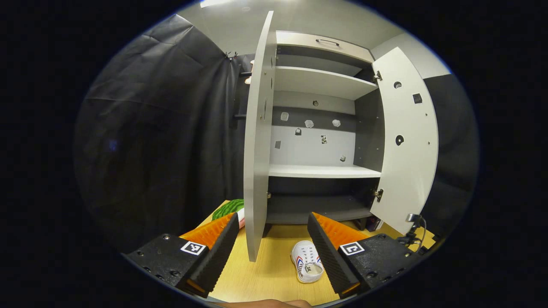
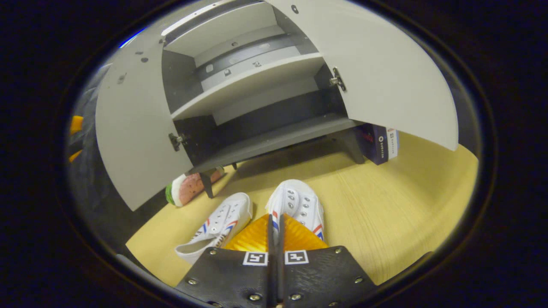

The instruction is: Grab one shoe with the right hand and put it into the shoe cabinet, grab the other shoe with the left hand and put it into the shoe cabinet; then close the right door with the right hand and the left door with the left hand.

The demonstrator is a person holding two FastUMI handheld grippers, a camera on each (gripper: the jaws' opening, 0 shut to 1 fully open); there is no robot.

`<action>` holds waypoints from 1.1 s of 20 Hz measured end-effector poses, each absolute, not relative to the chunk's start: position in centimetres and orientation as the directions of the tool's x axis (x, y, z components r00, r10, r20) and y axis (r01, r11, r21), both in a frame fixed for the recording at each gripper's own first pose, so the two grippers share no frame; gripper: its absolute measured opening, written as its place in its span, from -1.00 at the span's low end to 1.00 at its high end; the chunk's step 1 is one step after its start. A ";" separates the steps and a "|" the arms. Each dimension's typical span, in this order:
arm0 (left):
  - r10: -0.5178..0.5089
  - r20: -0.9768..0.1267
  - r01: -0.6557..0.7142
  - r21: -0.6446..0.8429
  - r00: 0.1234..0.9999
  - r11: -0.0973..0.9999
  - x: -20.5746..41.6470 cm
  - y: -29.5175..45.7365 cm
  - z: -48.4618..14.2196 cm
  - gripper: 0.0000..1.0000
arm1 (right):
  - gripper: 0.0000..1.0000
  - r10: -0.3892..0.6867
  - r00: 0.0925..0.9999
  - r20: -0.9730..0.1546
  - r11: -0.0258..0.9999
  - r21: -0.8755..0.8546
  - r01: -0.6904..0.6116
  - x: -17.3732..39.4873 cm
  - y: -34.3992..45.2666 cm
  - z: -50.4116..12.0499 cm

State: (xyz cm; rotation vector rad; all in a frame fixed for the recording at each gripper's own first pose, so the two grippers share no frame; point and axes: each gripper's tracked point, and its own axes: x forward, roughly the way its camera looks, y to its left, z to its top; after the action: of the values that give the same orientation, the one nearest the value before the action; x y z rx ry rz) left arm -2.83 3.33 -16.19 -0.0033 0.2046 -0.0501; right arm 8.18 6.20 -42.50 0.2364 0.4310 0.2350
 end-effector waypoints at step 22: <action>-0.195 -0.028 0.195 0.022 0.981 0.981 2.7 -3.9 -11.0 0.94 | -0.99 0.244 0.969 -0.025 0.970 -0.007 -0.244 12.7 9.4 -6.2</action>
State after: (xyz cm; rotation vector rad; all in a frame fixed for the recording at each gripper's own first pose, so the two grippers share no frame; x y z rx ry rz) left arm 2.71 -3.85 -10.99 0.0246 0.0256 -0.1961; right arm 12.69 9.43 -6.19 -0.0104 0.0237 0.2465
